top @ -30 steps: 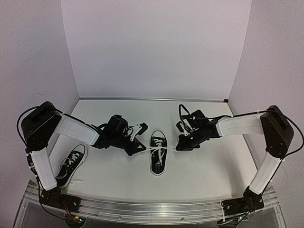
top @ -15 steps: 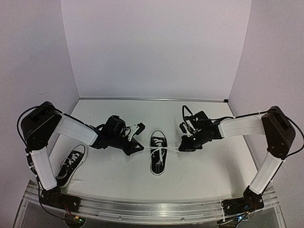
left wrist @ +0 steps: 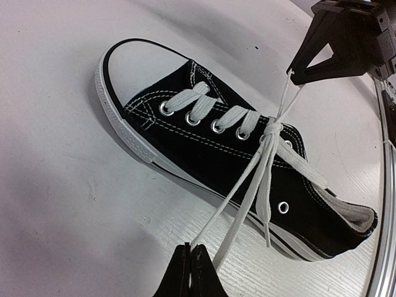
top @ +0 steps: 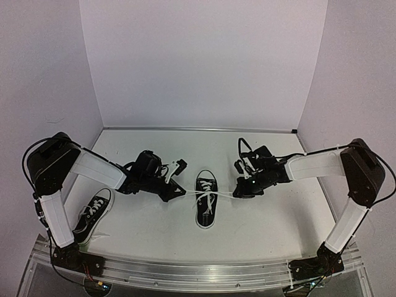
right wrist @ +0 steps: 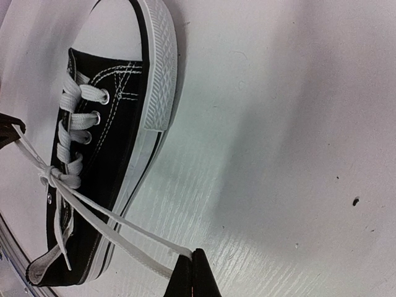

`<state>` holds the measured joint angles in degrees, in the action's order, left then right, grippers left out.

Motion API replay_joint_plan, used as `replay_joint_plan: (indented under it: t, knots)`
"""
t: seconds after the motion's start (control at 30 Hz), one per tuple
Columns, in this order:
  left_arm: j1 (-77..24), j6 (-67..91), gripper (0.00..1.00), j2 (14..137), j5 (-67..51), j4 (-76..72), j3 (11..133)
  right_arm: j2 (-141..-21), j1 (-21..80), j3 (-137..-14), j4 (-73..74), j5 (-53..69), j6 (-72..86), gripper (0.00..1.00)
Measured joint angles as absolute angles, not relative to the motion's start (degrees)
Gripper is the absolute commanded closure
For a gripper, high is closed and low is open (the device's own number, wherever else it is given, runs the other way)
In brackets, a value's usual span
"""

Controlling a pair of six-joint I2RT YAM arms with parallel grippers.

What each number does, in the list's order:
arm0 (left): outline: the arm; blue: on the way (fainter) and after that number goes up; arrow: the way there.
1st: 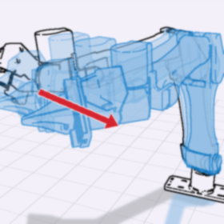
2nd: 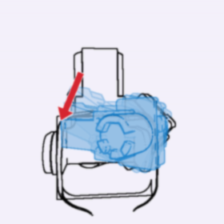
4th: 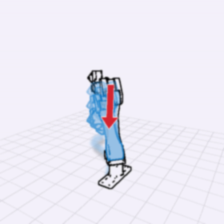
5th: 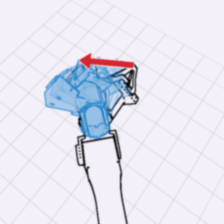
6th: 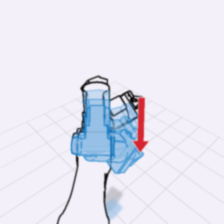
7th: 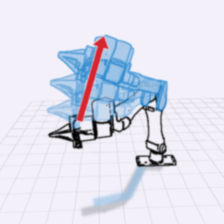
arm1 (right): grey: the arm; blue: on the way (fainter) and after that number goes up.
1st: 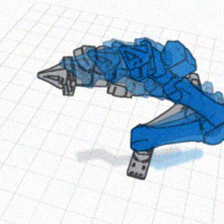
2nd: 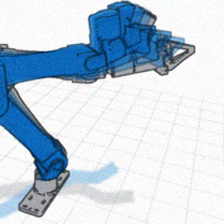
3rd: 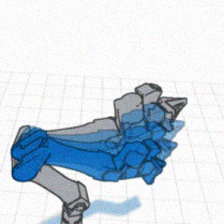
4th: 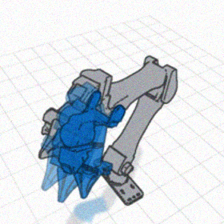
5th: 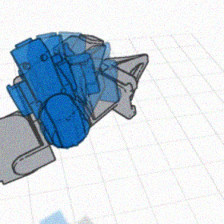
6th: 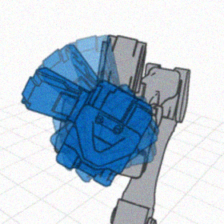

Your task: Tie the shoes

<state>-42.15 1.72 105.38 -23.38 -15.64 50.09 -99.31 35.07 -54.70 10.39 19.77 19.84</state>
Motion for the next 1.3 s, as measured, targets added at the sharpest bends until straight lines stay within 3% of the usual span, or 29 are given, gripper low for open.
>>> replay_joint_plan:
  t: [0.33,0.5,0.63,0.87,1.13,1.23,1.3]
  knots:
    - [-41.66,1.76,0.99,105.38,-24.10,-15.12,50.24,-99.31,34.56,-54.59,9.85,23.41,19.84,1.00]
    - [-41.39,1.52,0.94,103.85,-23.99,-13.88,50.24,-99.31,34.26,-55.34,9.98,27.23,19.86,0.85]
    - [-40.98,1.42,0.75,101.31,-24.17,-12.05,50.48,-99.31,34.10,-56.64,9.95,29.29,19.72,0.63]
    - [-40.75,1.46,0.49,98.22,-24.59,-10.39,51.03,-98.23,34.04,-57.28,10.33,31.83,19.92,0.41]
    - [-40.75,2.10,0.32,93.87,-25.36,-9.07,51.01,-92.10,34.04,-57.65,10.52,33.62,19.81,0.37]
    - [-40.75,2.27,0.04,93.05,-25.38,-8.34,50.83,-90.36,34.04,-57.61,10.50,34.12,19.81,0.28]
    - [-40.75,2.30,0.00,91.94,-25.25,-7.33,50.47,-89.14,34.04,-57.32,10.36,34.12,20.12,0.18]
